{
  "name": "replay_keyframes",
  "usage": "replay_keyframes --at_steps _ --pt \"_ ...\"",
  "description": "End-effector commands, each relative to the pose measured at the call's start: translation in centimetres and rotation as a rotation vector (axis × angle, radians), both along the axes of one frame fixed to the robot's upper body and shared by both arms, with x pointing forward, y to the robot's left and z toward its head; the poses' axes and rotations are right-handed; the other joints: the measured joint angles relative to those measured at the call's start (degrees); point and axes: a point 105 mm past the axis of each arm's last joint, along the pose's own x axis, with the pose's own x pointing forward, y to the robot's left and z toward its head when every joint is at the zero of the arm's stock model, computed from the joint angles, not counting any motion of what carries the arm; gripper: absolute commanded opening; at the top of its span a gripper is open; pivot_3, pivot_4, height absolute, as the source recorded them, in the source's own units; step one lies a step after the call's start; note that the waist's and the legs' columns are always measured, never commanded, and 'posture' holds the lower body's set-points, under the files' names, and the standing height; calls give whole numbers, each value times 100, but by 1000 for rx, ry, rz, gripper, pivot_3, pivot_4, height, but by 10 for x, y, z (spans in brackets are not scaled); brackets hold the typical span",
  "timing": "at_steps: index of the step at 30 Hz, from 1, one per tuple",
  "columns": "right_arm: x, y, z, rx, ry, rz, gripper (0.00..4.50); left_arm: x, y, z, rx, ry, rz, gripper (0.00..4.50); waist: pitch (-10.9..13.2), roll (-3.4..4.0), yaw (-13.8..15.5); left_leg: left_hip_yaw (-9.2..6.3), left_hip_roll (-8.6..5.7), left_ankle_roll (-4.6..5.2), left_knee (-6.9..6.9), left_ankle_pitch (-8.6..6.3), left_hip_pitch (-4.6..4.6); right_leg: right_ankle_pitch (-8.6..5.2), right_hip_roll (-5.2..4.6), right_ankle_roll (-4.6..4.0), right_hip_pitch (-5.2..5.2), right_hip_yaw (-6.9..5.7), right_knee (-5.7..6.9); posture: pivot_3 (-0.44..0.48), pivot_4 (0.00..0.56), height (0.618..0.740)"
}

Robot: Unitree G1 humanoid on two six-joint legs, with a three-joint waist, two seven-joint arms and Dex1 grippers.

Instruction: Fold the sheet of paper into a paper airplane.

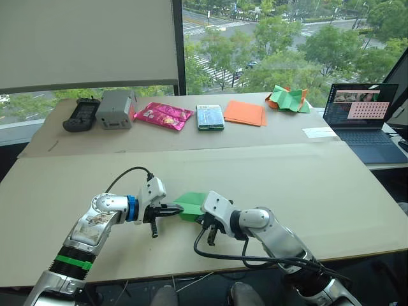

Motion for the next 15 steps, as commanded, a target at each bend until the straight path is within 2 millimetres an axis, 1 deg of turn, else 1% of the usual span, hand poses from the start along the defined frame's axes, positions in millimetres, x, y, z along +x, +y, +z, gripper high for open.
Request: replay_keyframes --at_steps 1,4,7,8,9,10,11,13,14,15 --pt "-5 -4 20 0 -48 34 29 -2 -4 6 -16 -26 -4 0 2 1 12 1 0 0 0 0 -2 0 -1 0 0 0 0 0 150 706" --pt "-9 -5 35 18 -81 42 29 -4 -6 4 -16 -23 -4 0 4 -2 6 2 0 1 2 1 -9 0 0 0 0 0 -4 0 150 706" --pt "-9 -6 53 76 -86 32 29 -5 -6 3 -18 -21 -1 0 5 -4 4 1 0 3 -3 2 -13 0 1 0 3 0 2 0 150 706" --pt "-8 -7 59 100 -84 20 29 -5 -7 3 -19 -21 -1 0 5 -4 2 0 0 4 -5 2 -13 0 2 0 3 0 4 0 150 706" --pt "-1 -10 69 155 -65 -26 29 -6 -7 3 -22 -21 -1 0 5 -4 -2 -1 0 4 -6 2 -13 0 2 0 5 0 4 0 150 706" --pt "11 -19 74 191 -44 -99 607 -6 -8 3 -22 -22 -1 0 7 -6 -8 -1 0 4 -6 2 -13 0 2 0 5 0 4 0 150 706" --pt "19 -25 77 215 -25 -151 857 -6 -8 3 -23 -23 -1 0 9 -7 -11 -1 0 3 -6 2 -12 0 2 0 4 0 3 0 150 706" --pt "34 -39 69 190 1 -241 1584 -6 -10 4 -25 -24 -5 0 10 -6 -10 0 0 2 -4 1 -14 0 1 0 4 0 -4 0 150 706" --pt "40 -45 65 195 24 -283 1879 -7 -11 4 -26 -24 -7 0 10 -9 9 -1 0 1 -4 1 -9 0 1 0 -3 0 -11 0 150 706" --pt "43 -48 62 200 39 -306 1879 -8 -11 5 -27 -24 -9 0 11 -9 17 -1 0 -1 -3 -1 -4 0 0 0 -2 -3 -16 0 150 706"
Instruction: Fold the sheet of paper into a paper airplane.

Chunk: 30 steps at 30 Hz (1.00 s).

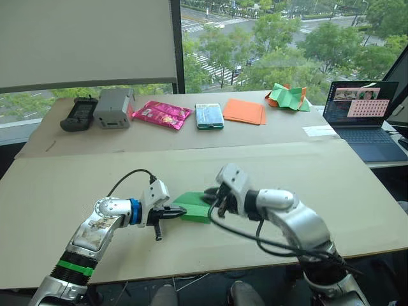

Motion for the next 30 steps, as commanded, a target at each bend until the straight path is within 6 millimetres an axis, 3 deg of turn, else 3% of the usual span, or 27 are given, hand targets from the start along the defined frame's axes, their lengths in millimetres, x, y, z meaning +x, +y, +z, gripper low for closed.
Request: replay_keyframes --at_steps 1,6,13,23,30 --pt "14 -15 -10 36 76 -99 1879 -2 -4 10 -10 -35 -19 0 3 4 8 1 0 -1 0 0 -2 0 -1 0 2 0 -8 0 150 706" --pt "17 -13 -20 98 146 -113 1879 -2 -4 13 -18 -39 -13 0 5 17 -20 2 -1 43 1 27 -52 3 2 2 2 2 -20 0 150 706" --pt "11 0 -29 203 265 -75 1879 -1 -3 12 -16 -36 -5 0 5 18 -27 -1 0 44 -7 27 -37 3 8 2 3 7 21 0 150 706" --pt "11 -10 -47 229 381 -112 1879 -7 -3 9 -15 -26 -9 0 6 20 -27 0 -1 34 -1 20 -46 2 4 1 1 7 0 0 150 706" --pt "6 2 -40 319 429 -76 1879 -10 -4 8 -16 -25 -7 0 6 20 -30 -2 -1 41 -2 25 -47 2 6 1 -1 7 15 0 150 706"
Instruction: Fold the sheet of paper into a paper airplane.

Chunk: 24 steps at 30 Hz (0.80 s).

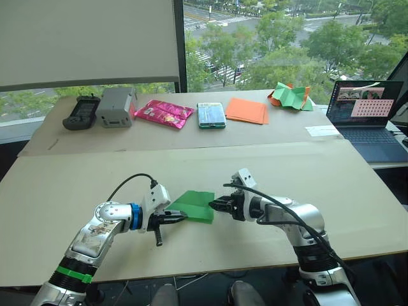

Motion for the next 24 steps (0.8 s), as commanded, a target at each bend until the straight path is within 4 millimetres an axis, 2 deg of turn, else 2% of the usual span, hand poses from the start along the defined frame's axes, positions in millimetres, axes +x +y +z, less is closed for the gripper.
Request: replay_keyframes --at_steps 1,7,10,13,19,21,24 --pt "2 6 16 74 -25 -6 1879 0 0 10 -16 -31 3 0 0 0 -2 0 0 0 0 0 1 0 0 0 0 0 0 0 150 706" --pt "5 10 25 137 -42 -11 1879 0 1 10 -14 -30 4 0 1 1 3 0 0 -4 0 -2 -1 0 -1 0 0 0 -4 0 150 706" --pt "5 10 23 115 -56 -6 1076 1 1 10 -12 -31 6 0 1 2 3 0 0 -5 0 -3 -1 0 -1 0 -2 0 -4 0 150 706" --pt "4 12 23 116 -68 0 25 1 2 11 -11 -31 6 0 1 2 -5 0 0 -5 0 -3 -2 0 -1 0 -2 0 -4 0 150 706" --pt "1 16 26 76 -179 34 25 1 4 11 -8 -28 11 0 1 2 -7 0 0 -5 0 -3 -1 0 -1 0 -2 0 -5 0 150 706" --pt "-3 18 26 24 -276 78 25 1 5 11 -8 -26 16 0 2 3 -7 0 0 -7 0 -4 -1 0 -1 0 -6 0 -7 0 150 706" --pt "-18 25 32 -39 -512 199 25 2 8 13 -24 -18 35 0 2 3 1 1 0 -8 0 -5 -2 -1 -2 1 -12 0 -18 0 150 706"
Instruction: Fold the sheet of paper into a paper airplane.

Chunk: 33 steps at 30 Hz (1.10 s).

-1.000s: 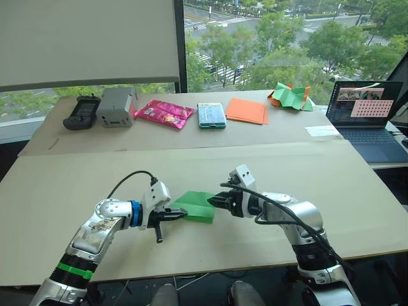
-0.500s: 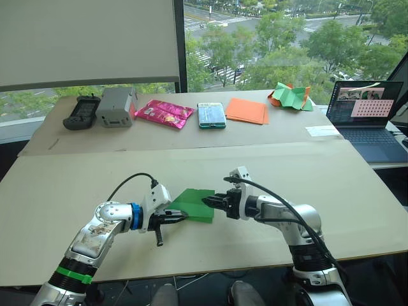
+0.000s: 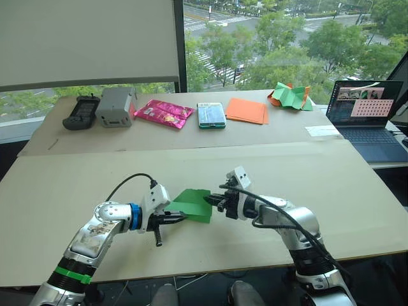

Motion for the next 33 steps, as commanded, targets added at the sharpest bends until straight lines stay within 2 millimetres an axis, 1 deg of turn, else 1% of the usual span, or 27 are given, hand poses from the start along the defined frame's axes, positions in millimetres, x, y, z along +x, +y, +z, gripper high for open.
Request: replay_keyframes --at_steps 1,4,7,10,12,18,22,24,28,32,33 --pt "-18 15 22 -31 -313 150 25 2 6 15 -30 -36 24 0 0 0 -3 0 0 -5 0 -3 2 0 0 0 -7 0 -6 0 150 706" --pt "-27 20 13 -137 -478 236 25 1 13 21 -49 -29 49 0 1 0 -26 0 0 -9 -2 -5 0 0 0 1 -6 0 -22 0 150 706" --pt "-31 23 11 -187 -625 287 25 -1 21 27 -60 -21 74 0 2 0 -48 2 1 -27 -3 -17 1 0 -1 1 -9 -1 -43 0 150 706" --pt "-37 26 3 -300 -795 379 25 -3 31 32 -61 -15 104 0 3 -1 -56 2 1 -28 -1 -17 4 0 -1 1 -4 -1 -51 0 150 706" --pt "-41 27 -3 -361 -869 438 25 -5 35 34 -61 -9 111 0 4 -3 -52 3 1 -28 -1 -17 6 0 -1 1 -2 -1 -54 0 150 706" --pt "-42 30 -17 -547 -1086 574 25 -11 49 32 -43 11 146 0 5 -5 -34 5 1 -29 -1 -18 9 0 -2 0 -3 0 -55 0 150 706" --pt "-43 30 -22 -632 -1166 655 25 -3 47 42 -66 -24 156 0 6 -10 17 6 1 -29 0 -18 10 0 -2 0 -2 0 -54 0 150 706" --pt "-44 30 -23 -652 -1183 676 25 1 41 48 -87 -40 137 0 5 -13 34 6 1 -29 1 -18 9 0 -2 0 1 0 -54 0 150 706" --pt "-44 29 -26 -670 -1179 684 25 7 28 55 -106 -57 100 0 3 -15 29 7 0 -28 3 -17 17 0 -2 0 17 0 -54 0 150 706" --pt "-41 28 -27 -683 -1149 667 25 13 22 36 -42 -53 75 0 2 -15 22 7 0 3 3 2 32 0 0 1 29 1 -51 0 150 706" --pt "-41 27 -29 -683 -1110 657 25 13 21 32 -36 -48 74 0 2 -15 21 7 0 4 2 3 34 0 0 0 30 2 -50 0 150 706"
